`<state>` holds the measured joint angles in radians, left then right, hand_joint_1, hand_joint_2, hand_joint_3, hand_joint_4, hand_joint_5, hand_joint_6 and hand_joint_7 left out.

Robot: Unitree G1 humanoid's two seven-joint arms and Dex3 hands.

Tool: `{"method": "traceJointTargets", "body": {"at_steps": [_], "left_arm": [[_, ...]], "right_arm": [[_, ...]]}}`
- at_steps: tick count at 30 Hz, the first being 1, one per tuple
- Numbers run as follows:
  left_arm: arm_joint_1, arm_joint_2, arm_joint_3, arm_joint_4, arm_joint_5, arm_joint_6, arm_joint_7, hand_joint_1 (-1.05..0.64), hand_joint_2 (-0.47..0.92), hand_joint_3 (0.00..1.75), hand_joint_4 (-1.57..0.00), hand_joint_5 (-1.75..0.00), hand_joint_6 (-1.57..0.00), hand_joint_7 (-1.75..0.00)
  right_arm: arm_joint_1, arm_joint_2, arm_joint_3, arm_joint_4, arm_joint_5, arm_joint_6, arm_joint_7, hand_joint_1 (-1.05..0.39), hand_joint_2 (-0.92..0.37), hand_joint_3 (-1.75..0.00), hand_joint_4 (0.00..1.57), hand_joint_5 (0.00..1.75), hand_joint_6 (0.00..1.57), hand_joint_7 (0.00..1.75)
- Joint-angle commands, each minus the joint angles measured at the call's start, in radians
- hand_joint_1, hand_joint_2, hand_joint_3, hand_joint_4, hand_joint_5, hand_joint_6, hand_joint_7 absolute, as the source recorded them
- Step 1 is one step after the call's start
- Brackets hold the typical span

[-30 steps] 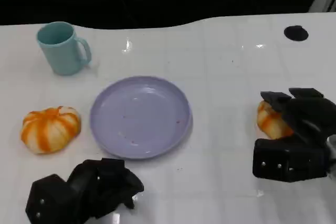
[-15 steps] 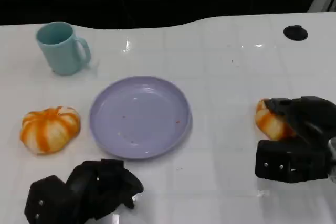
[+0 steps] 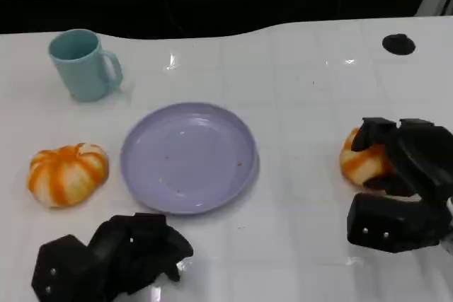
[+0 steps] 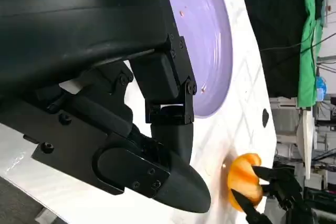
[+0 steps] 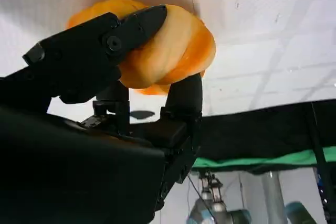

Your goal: Grasp the bread from the table and place it into the plate.

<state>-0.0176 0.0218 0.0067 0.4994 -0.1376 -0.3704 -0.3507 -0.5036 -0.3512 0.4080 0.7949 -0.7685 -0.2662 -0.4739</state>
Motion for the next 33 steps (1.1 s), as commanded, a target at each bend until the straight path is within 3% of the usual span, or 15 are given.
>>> {"method": "traceJointTargets", "body": {"at_steps": [1, 3, 4, 6, 8, 15, 19, 26, 33], "left_arm": [[0.007, 0.012, 0.006, 0.003, 0.001, 0.02, 0.001, -1.04, 0.86, 0.0, -0.87, -1.52, -1.29, -0.76], [0.006, 0.014, 0.006, -0.003, 0.003, 0.024, 0.005, -1.04, 0.86, 0.0, -0.88, -1.52, -1.3, -0.75], [0.007, 0.014, 0.006, -0.007, 0.002, 0.028, 0.006, -1.05, 0.85, 0.0, -0.88, -1.52, -1.3, -0.75], [0.01, 0.013, 0.007, -0.011, 0.0, 0.032, 0.005, -1.05, 0.85, 0.0, -0.88, -1.52, -1.3, -0.75], [0.011, 0.013, 0.007, -0.014, -0.002, 0.035, 0.004, -1.05, 0.84, 0.0, -0.87, -1.53, -1.3, -0.75], [0.011, 0.013, -0.003, -0.008, 0.02, 0.016, 0.01, -1.05, 0.86, 0.01, -0.87, -1.53, -1.3, -0.75], [0.015, 0.015, -0.001, -0.005, 0.01, 0.016, -0.001, -1.05, 0.85, 0.01, -0.87, -1.53, -1.3, -0.75], [0.031, 0.023, -0.007, -0.016, 0.021, 0.004, -0.001, -1.05, 0.86, 0.01, -0.88, -1.52, -1.3, -0.76], [0.035, 0.02, -0.006, -0.024, 0.013, 0.021, -0.001, -1.05, 0.85, 0.0, -0.9, -1.51, -1.31, -0.76]], "right_arm": [[-0.023, -0.01, -0.007, 0.002, 0.003, -0.023, -0.058, 0.01, -0.87, -0.08, 0.89, 1.75, 0.71, 1.68], [-0.022, -0.008, -0.015, -0.017, 0.013, -0.034, -0.073, 0.02, -0.86, -0.1, 0.91, 1.75, 0.75, 1.64], [-0.018, -0.008, -0.019, -0.033, 0.019, -0.038, -0.072, 0.03, -0.77, -0.3, 0.91, 1.75, 0.79, 1.59], [-0.008, -0.006, -0.024, -0.061, 0.027, -0.059, -0.081, 0.03, -0.43, -0.94, 0.92, 1.75, 0.83, 1.56], [-0.003, -0.005, -0.026, -0.074, 0.029, -0.07, -0.086, 0.03, -0.33, -1.13, 0.93, 1.75, 0.84, 1.55], [0.004, 0.044, -0.025, -0.146, 0.062, -0.124, -0.057, 0.05, -0.22, -1.36, 0.98, 1.75, 0.85, 1.57], [-0.015, 0.105, -0.013, -0.155, 0.073, -0.175, -0.054, 0.05, -0.15, -1.46, 1.01, 1.75, 0.87, 1.59], [-0.063, 0.206, 0.006, -0.128, 0.087, -0.223, -0.024, 0.0, -0.15, -1.51, 1.0, 1.75, 0.85, 1.61], [-0.144, 0.305, 0.012, -0.019, 0.122, -0.262, 0.006, -0.02, -0.17, -1.51, 0.99, 1.75, 0.83, 1.63]]}}
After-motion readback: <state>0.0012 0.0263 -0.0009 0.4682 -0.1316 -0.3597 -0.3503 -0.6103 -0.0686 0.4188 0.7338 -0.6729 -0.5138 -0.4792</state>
